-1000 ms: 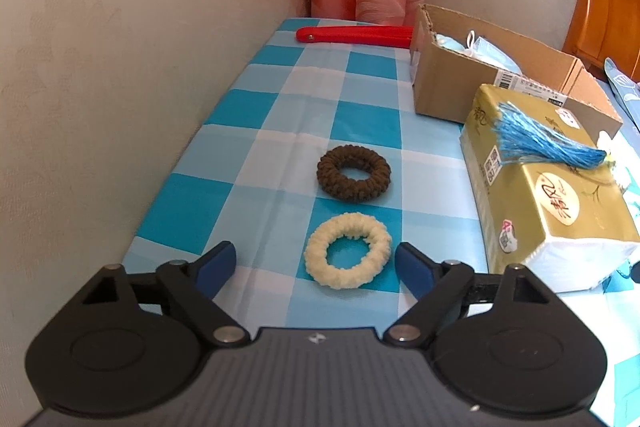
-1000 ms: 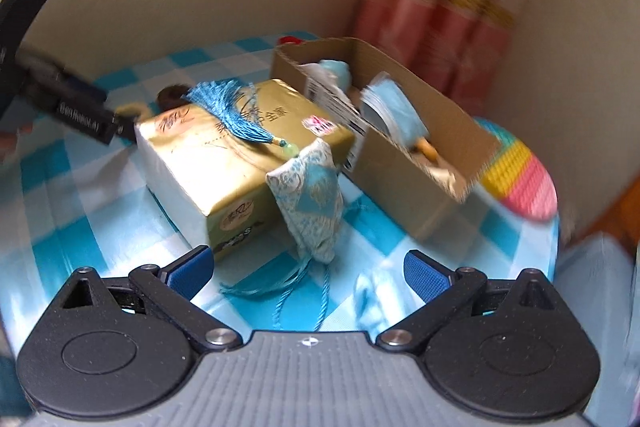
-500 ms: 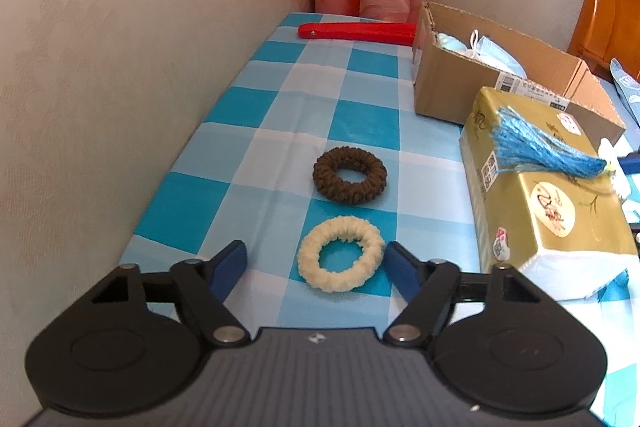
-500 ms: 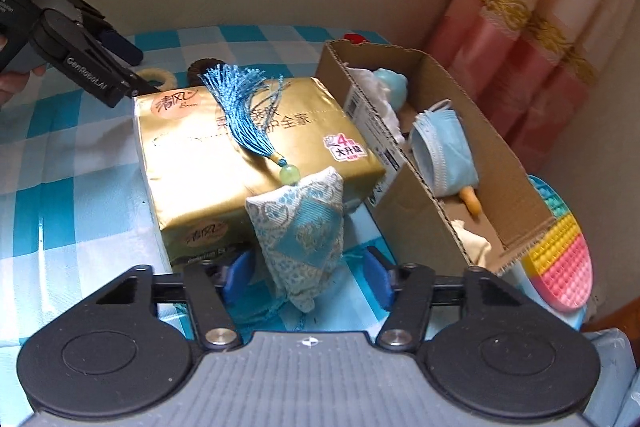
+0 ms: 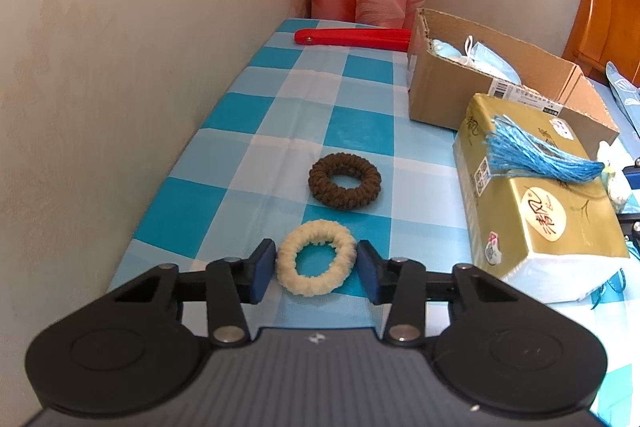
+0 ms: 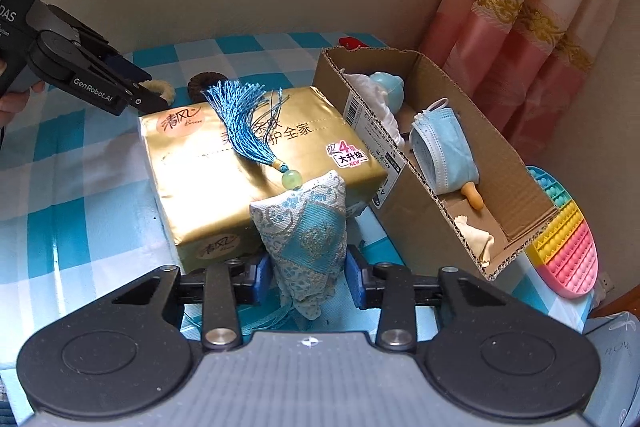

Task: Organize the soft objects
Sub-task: 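Carry the blue lace sachet into the box with the right tool and release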

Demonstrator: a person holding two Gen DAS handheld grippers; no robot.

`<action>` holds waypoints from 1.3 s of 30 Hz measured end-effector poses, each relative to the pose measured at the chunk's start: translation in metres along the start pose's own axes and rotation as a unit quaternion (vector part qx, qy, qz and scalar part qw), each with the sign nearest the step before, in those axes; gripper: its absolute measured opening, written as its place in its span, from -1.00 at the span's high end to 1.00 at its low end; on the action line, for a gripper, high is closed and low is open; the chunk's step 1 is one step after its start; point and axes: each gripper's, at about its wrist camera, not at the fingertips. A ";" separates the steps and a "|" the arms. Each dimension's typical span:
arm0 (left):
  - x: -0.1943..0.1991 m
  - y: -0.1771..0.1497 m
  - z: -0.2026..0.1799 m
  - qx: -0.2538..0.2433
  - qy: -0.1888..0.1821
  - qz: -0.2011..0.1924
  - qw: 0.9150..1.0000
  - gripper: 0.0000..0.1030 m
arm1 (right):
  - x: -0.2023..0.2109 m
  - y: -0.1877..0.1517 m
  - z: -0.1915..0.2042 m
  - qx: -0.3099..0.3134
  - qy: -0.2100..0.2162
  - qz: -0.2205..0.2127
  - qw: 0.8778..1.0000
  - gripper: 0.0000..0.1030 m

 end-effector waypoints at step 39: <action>0.051 0.013 -0.054 -0.118 -0.062 -0.010 0.991 0.28 | 0.043 0.058 -0.083 -0.097 -0.090 -0.022 0.991 0.29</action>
Point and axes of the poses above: each gripper's, at about its wrist camera, not at the fingertips, and x roughly against the way its jaws point, z to its left, y to its top, and after that the axes turned 15 degrees about -y, right-handed
